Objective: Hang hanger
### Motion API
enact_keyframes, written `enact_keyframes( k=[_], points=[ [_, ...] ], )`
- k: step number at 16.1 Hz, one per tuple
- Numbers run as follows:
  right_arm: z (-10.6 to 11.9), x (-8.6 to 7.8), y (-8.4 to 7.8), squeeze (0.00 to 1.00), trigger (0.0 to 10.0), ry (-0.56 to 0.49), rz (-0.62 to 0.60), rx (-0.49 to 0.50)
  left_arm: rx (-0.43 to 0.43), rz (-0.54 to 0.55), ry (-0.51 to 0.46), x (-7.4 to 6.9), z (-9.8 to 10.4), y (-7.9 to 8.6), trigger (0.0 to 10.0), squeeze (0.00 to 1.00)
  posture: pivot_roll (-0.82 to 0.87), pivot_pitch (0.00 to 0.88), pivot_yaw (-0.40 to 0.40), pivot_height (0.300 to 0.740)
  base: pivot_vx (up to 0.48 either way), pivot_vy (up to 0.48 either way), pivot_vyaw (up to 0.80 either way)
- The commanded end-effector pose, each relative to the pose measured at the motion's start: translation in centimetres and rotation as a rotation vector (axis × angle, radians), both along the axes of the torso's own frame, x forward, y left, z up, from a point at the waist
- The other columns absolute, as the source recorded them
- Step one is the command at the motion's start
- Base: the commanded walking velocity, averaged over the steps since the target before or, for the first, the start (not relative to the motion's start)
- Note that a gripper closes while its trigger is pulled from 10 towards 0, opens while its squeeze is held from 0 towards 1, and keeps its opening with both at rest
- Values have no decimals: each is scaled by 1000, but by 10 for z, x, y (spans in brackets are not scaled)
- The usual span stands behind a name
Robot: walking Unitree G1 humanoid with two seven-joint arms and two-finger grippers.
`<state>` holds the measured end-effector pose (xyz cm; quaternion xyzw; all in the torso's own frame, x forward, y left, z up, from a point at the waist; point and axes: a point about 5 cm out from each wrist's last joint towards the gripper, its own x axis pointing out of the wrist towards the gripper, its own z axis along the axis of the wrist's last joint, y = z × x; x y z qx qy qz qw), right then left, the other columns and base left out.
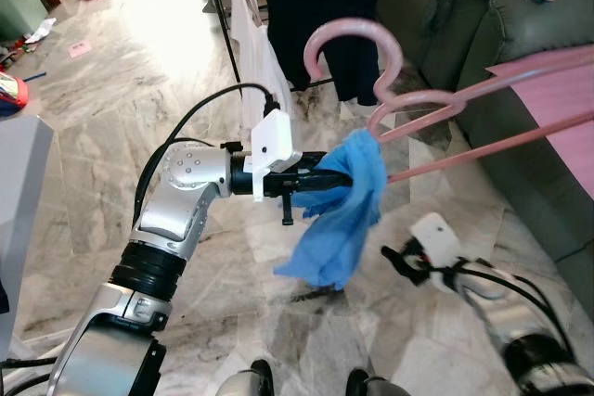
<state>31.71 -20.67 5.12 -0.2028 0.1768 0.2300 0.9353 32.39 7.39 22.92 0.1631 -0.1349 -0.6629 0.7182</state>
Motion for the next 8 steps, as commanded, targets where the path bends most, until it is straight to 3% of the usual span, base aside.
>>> enact_keyframes(
  k=[1,2,3,5,6,7,8],
  points=[
    [-2,1,7,0,2275,-6,22,-11,-14,-26,-6,-5,3,-1,0,0,56,217,89,740,0,0,0],
    [4,7,20,0,9294,-40,93,-23,-12,-31,-4,-7,3,-2,0,0,59,216,87,740,0,0,0],
    [7,9,26,0,10000,-47,126,-12,-12,-31,-2,-8,3,-3,0,0,63,216,86,740,0,0,0],
    [6,10,30,0,10000,-35,162,7,-14,-33,0,-10,4,-3,0,0,66,217,82,740,0,0,0],
    [6,9,30,0,7725,-34,166,5,-14,-34,0,-10,4,-3,0,0,67,218,81,740,0,0,0],
    [5,9,30,0,0,-32,167,19,-12,-35,2,-11,5,-3,0,0,67,218,80,740,0,0,0],
    [5,8,28,0,0,-32,165,15,-11,-33,2,-11,4,-3,0,0,67,219,79,740,0,0,0]
  ],
)
